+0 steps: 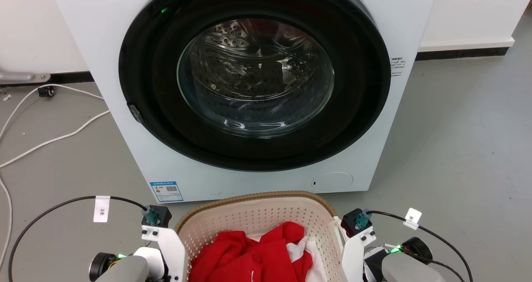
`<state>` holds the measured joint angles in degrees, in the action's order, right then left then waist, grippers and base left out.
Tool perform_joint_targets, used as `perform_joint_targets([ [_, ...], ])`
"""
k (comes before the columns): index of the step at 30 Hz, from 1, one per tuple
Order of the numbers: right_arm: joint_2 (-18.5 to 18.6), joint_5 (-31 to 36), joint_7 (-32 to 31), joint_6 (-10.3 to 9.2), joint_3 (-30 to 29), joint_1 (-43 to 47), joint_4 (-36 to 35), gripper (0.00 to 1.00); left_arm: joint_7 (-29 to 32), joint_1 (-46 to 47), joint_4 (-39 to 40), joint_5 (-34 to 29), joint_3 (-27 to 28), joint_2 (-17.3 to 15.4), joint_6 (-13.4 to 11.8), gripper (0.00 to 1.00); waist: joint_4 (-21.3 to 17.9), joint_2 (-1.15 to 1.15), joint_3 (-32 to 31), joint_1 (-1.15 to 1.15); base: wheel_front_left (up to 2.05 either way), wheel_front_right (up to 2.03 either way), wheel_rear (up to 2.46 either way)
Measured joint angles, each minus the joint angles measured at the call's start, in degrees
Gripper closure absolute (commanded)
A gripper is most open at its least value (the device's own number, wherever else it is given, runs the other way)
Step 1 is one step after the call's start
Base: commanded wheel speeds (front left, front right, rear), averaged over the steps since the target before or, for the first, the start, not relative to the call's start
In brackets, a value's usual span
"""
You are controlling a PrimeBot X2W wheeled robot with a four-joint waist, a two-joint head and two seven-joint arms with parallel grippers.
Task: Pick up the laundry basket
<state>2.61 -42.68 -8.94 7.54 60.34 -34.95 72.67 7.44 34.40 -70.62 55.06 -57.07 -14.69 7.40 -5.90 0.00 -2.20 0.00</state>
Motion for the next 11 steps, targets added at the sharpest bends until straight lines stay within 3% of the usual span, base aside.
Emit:
perform_joint_targets([
  [11,0.0,-1.2,0.0,0.00,1.3,0.0,0.3,1.00,-0.1,0.1,-0.1,1.2,-1.3,0.0,0.0,1.00,0.1,0.00,0.1,0.00,0.00,0.00,0.00],
])
